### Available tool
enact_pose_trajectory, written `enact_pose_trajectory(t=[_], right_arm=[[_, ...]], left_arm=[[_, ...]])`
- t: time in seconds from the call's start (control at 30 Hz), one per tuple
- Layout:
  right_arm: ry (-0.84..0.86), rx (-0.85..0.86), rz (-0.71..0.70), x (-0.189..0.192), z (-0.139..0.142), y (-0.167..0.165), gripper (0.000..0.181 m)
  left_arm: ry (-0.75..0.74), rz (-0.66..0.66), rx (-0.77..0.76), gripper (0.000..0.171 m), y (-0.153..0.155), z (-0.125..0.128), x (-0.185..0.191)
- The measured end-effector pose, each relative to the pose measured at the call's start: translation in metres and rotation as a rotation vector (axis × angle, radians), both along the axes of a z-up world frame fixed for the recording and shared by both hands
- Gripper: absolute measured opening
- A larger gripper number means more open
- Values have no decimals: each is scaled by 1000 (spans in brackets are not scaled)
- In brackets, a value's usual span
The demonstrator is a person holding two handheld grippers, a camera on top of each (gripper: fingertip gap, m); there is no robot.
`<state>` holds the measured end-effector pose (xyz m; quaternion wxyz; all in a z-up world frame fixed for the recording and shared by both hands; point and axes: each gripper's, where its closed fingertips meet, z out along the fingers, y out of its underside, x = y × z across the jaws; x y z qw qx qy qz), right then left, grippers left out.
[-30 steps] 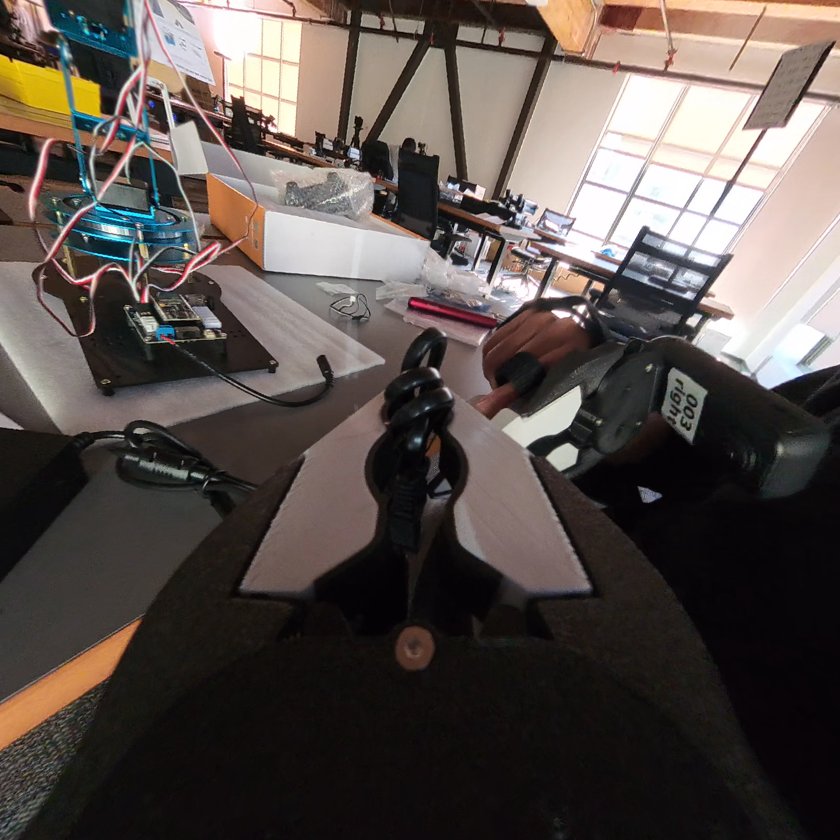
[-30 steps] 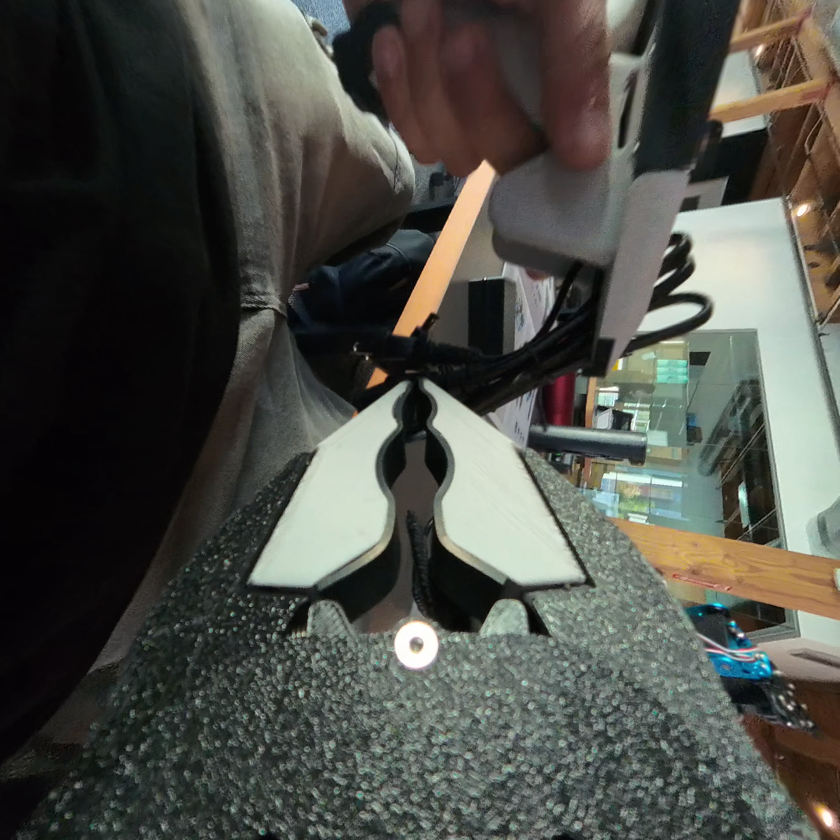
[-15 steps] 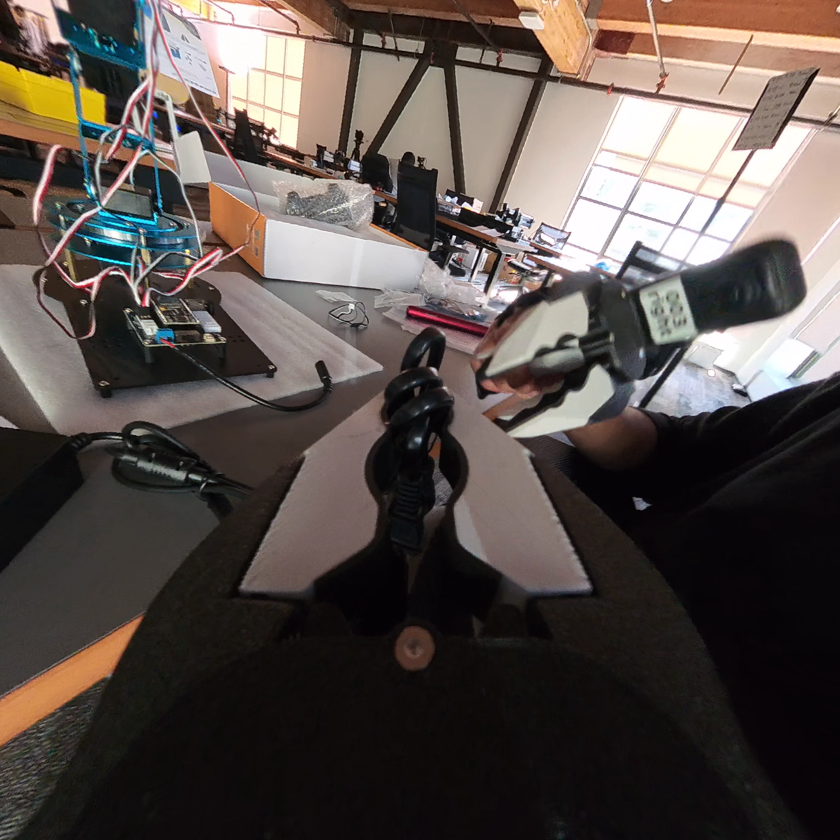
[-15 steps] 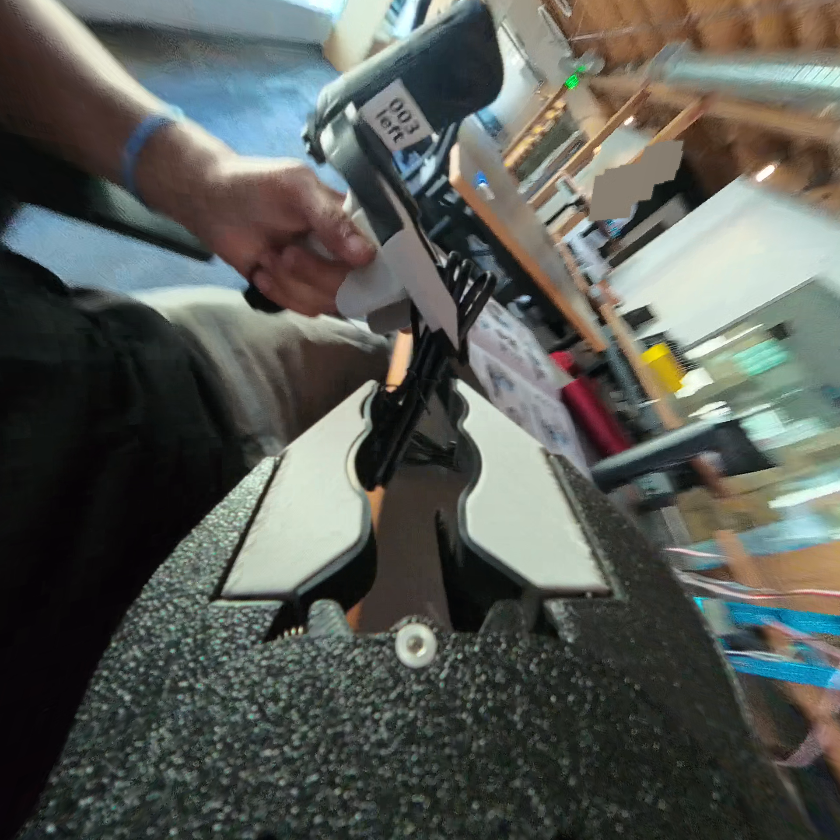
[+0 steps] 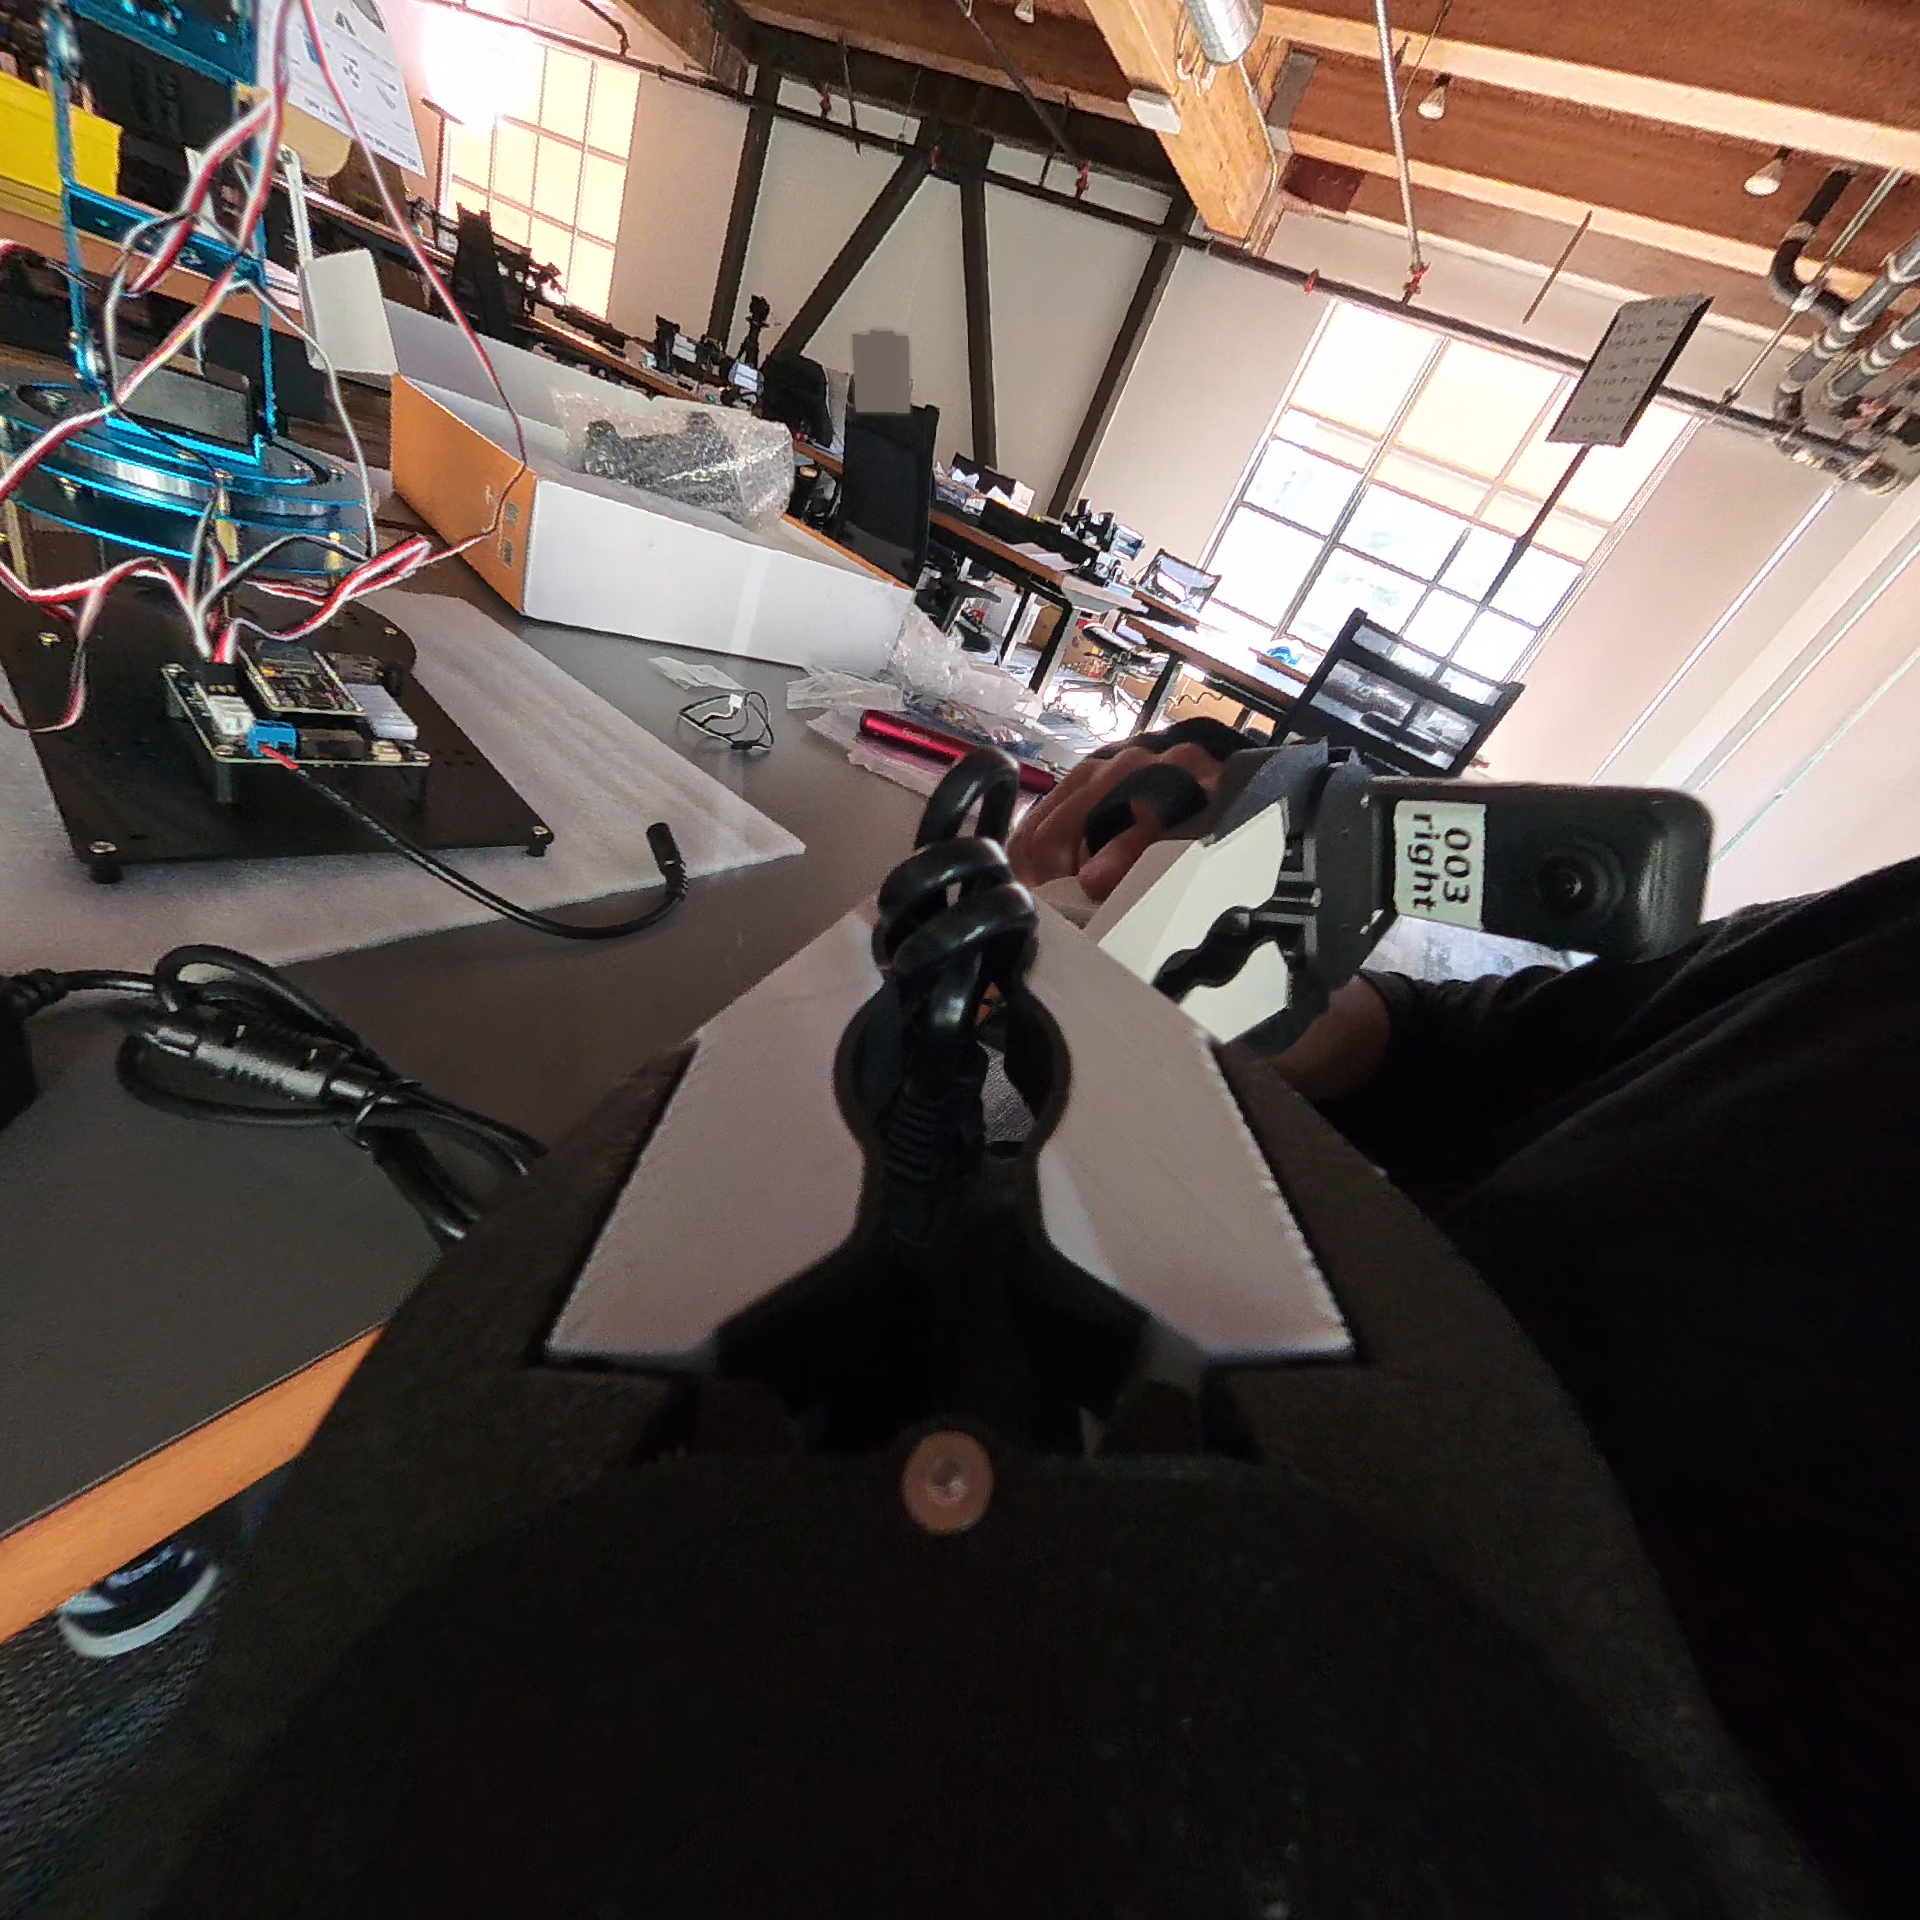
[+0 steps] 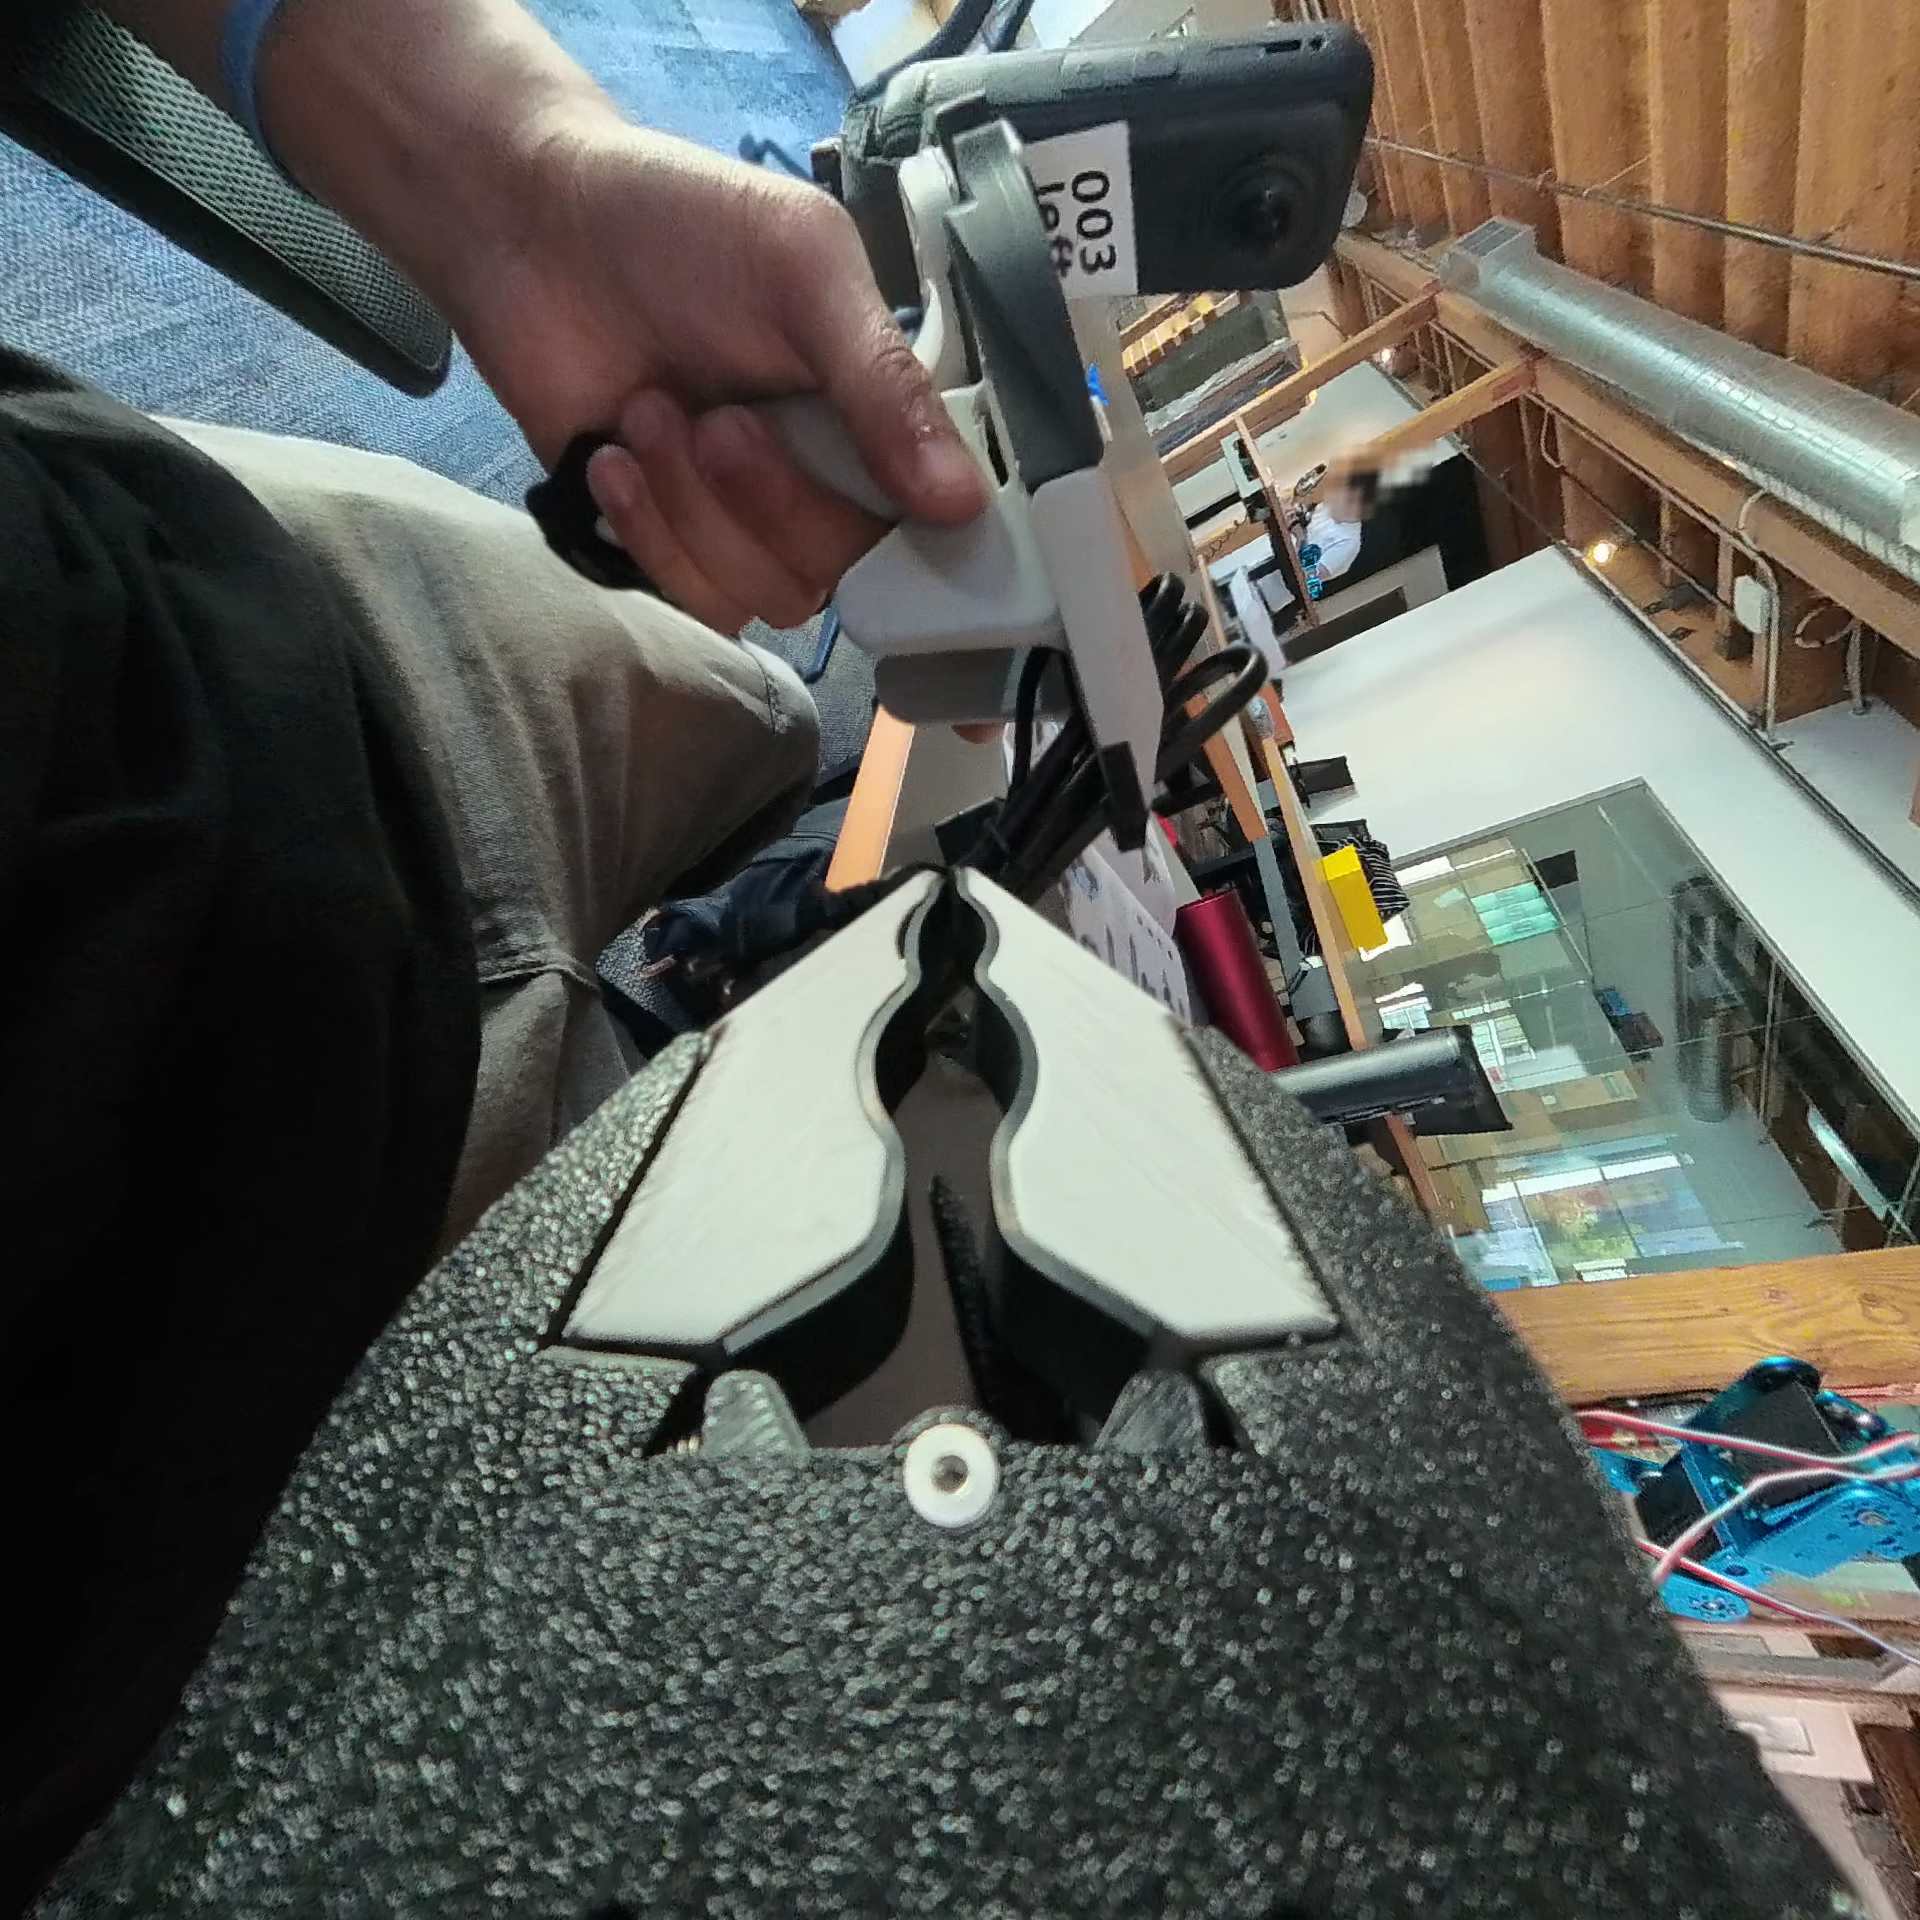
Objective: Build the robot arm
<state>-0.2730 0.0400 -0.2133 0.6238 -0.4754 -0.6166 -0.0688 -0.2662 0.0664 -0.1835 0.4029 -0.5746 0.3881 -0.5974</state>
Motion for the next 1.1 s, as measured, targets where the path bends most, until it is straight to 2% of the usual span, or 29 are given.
enact_pose_trajectory(t=[0.1,0.2,0.37,0.47,0.53,0.73,0.87,1.1], right_arm=[[-25,2,-28,4,-5,4,0],[17,41,-9,3,3,1,0],[57,76,2,1,13,-3,25],[47,85,15,-4,13,-5,4],[25,95,7,-5,11,-3,0],[17,23,-21,6,1,7,0],[-16,93,-79,15,2,16,0],[46,277,-82,14,27,14,0]], left_arm=[[-14,-1,-13,10,0,2,-1],[-10,6,-8,10,2,1,-1],[-11,-1,-25,10,3,0,-1],[-6,-11,-27,10,0,-1,1],[-3,-12,-33,9,0,-2,1],[-48,-51,-133,10,3,2,-3],[-69,-106,-188,9,-3,2,-1],[-109,-215,-220,9,-19,9,0]])
